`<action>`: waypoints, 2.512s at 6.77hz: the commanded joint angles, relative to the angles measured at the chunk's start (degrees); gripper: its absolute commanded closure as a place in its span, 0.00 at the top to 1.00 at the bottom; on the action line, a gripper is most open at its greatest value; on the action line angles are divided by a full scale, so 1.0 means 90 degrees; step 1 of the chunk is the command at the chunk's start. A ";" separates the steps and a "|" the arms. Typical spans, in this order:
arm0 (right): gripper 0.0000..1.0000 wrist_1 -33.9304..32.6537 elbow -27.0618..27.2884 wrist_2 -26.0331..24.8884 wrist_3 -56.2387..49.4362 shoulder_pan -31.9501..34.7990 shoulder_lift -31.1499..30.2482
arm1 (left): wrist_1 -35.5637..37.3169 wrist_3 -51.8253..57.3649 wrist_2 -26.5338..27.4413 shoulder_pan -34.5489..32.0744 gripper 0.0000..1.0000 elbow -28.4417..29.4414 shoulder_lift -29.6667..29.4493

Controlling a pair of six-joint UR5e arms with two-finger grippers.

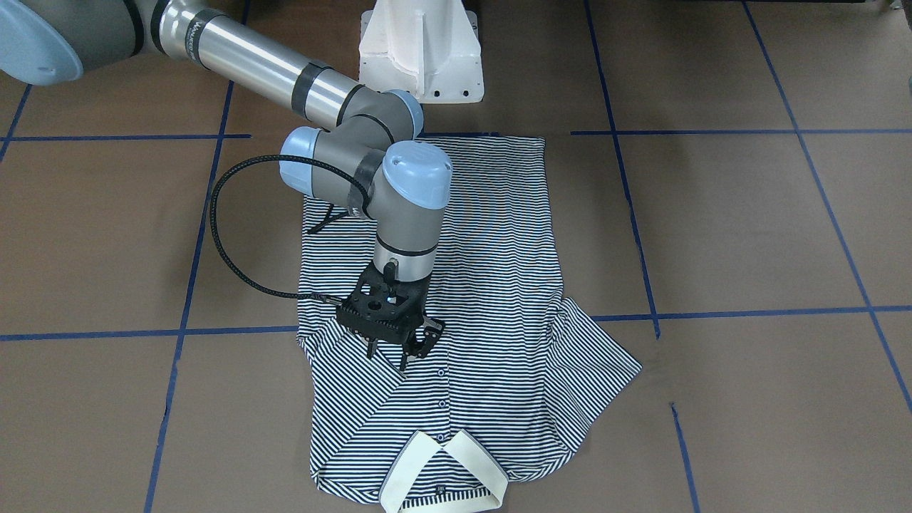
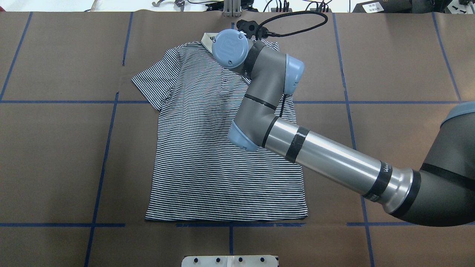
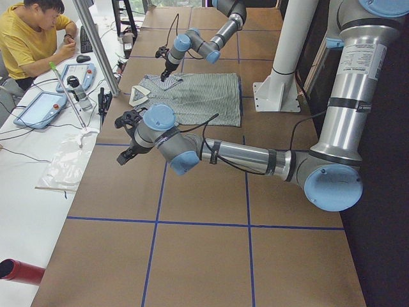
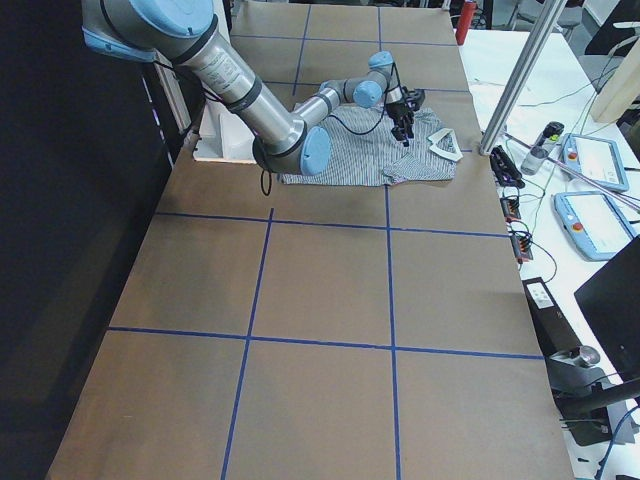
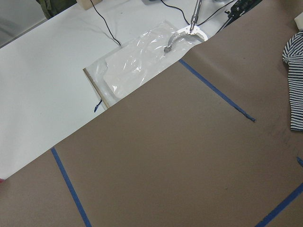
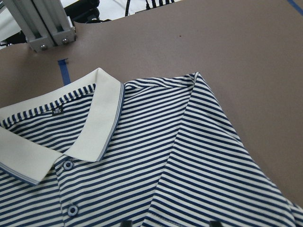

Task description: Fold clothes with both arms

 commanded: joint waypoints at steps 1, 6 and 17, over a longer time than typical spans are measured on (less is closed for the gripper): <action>1.00 -0.0497 0.0534 0.1343 -0.1528 0.0806 -0.0200 | -0.0141 -0.0867 0.0034 0.0699 1.00 -0.0077 -0.0419; 1.00 0.0206 0.2755 0.3970 -0.5455 0.3023 -0.3438 | -0.0211 -0.5188 0.1923 0.2780 0.59 0.0729 -0.1580; 1.00 0.1247 0.2775 0.4426 -0.5589 0.3359 -0.4274 | -0.0797 -0.5929 0.3501 0.3995 0.53 0.2529 -0.2296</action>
